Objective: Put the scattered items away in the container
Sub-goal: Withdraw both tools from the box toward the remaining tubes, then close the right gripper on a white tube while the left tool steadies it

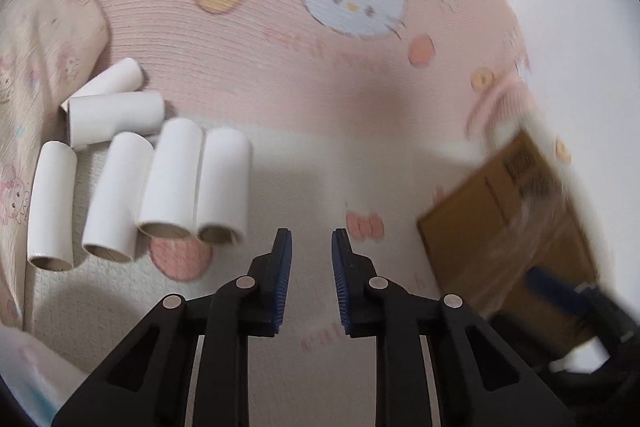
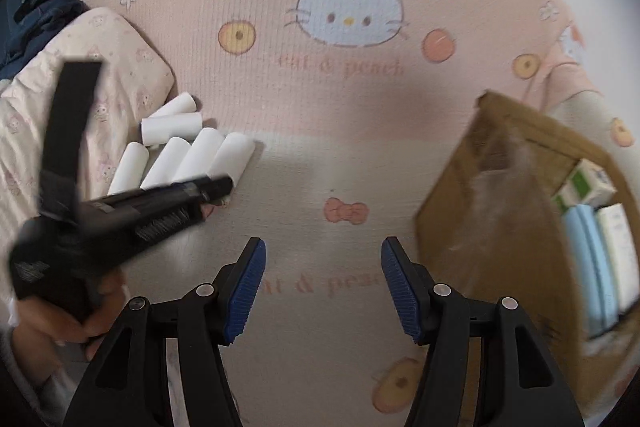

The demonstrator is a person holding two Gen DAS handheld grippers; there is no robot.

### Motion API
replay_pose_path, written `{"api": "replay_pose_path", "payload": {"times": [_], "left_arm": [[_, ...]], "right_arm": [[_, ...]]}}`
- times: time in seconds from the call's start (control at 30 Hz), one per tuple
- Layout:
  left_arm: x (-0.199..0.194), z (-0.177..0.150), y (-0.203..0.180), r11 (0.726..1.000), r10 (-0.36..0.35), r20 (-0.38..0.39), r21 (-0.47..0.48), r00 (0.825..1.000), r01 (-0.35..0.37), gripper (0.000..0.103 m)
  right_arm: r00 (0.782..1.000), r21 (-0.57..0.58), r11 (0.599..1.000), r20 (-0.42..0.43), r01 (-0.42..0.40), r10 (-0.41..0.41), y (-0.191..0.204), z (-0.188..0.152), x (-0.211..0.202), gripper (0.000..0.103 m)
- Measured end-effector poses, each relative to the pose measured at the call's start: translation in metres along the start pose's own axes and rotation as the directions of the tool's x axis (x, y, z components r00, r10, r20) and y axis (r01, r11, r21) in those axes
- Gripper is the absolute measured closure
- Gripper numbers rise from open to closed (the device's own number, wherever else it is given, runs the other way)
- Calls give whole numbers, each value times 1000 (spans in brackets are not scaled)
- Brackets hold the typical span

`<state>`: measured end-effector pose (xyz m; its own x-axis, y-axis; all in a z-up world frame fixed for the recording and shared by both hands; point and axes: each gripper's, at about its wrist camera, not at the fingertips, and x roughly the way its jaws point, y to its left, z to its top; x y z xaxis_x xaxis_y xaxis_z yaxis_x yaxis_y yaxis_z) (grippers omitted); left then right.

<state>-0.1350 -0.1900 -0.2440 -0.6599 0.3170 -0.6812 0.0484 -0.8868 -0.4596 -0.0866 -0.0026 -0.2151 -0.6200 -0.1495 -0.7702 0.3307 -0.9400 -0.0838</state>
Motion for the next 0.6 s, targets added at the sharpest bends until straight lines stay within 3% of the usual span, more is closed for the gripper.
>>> {"api": "replay_pose_path", "payload": {"times": [0.1, 0.23, 0.37, 0.43, 0.53, 0.6], "left_arm": [[8, 21, 23, 996, -16, -21, -84, 1000, 14, 83], [21, 42, 59, 972, -56, -52, -230, 997, 42, 83], [39, 53, 68, 962, -128, -126, -258, 984, 93, 83], [47, 55, 68, 966, -107, -155, -250, 982, 65, 83], [57, 52, 71, 975, -8, -211, -221, 978, -39, 78], [63, 50, 80, 961, -31, -232, -276, 972, -35, 76]], "right_arm": [[1000, 54, 999, 12, -9, 8, 2, 7, 21, 45], [998, 55, 997, 24, -62, 60, 11, 21, 38, 45], [990, 77, 987, -4, -138, 138, 21, 32, 63, 45], [986, 93, 983, -28, -160, 163, 26, 36, 78, 45], [976, 124, 971, -53, -204, 212, 35, 42, 100, 45], [965, 140, 961, -71, -240, 251, 42, 45, 114, 45]]}}
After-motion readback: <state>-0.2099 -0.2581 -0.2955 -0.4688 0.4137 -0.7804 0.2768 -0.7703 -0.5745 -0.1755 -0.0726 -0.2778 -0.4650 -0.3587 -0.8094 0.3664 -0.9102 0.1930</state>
